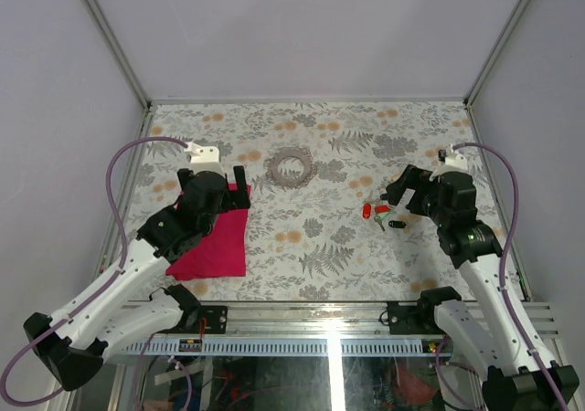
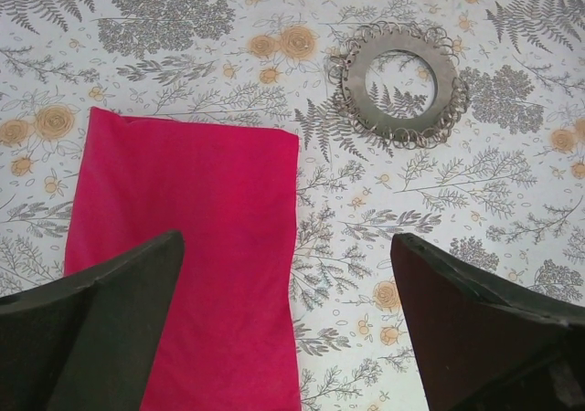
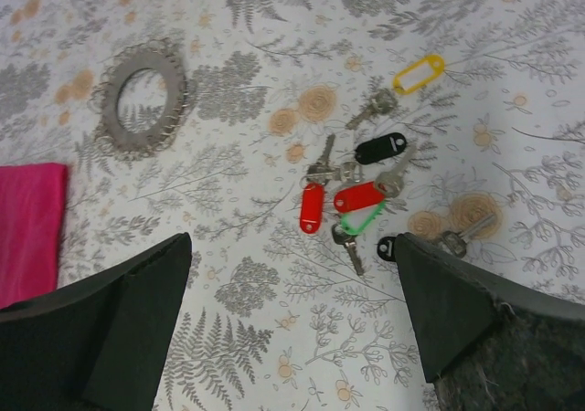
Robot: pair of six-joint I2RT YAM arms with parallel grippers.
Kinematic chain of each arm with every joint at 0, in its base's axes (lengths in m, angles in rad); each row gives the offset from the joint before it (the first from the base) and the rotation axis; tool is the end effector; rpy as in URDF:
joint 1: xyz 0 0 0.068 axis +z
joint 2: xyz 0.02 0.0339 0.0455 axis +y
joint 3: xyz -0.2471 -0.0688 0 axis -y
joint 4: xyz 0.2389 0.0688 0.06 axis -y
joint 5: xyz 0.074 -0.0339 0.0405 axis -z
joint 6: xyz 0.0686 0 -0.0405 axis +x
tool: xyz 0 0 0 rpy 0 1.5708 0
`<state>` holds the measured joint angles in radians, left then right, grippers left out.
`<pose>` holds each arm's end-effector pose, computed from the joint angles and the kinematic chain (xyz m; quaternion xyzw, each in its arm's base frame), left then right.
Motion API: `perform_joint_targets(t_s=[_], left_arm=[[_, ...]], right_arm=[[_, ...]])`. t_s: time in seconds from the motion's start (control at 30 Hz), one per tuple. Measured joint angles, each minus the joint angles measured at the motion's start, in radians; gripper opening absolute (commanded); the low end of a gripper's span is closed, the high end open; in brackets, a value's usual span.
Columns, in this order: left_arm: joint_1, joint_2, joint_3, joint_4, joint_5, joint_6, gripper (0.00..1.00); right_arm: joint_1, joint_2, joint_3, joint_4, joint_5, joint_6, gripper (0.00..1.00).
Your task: Put the keys on the keyring
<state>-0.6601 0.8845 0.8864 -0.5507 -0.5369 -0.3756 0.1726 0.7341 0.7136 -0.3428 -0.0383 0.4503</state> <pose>0.1918 -0.1045 0.2958 -0.0092 0.8509 -0.0324 0.5242 0.2063 0.0386 0.2835 0.1031 0.8166 0.1889 0.5355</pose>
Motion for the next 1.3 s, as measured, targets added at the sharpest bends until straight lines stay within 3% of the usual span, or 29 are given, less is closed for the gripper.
perform_joint_targets(t_s=[0.23,0.53,0.73,1.03,1.13,1.3], left_arm=[[0.0,0.058,0.037,0.018,0.035,0.03,1.0],[0.002,0.148,0.117,0.108,0.062,0.064,1.0],[0.035,0.152,0.116,0.137,0.063,0.062,1.0],[0.04,0.106,0.091,0.135,0.056,0.066,1.0],[0.04,0.102,0.091,0.132,0.041,0.068,0.98],[0.04,0.108,0.091,0.13,0.035,0.072,0.94]], right_arm=[[-0.003,0.148,0.024,-0.05,0.082,-0.008,1.0],[0.0,0.455,0.162,-0.061,-0.088,-0.055,0.9],[0.098,0.632,0.245,-0.023,-0.148,-0.05,0.87],[0.315,0.908,0.426,0.082,-0.153,-0.039,0.63],[0.356,1.006,0.496,0.123,-0.155,-0.039,0.53],[0.386,1.141,0.61,0.152,-0.156,-0.035,0.46]])
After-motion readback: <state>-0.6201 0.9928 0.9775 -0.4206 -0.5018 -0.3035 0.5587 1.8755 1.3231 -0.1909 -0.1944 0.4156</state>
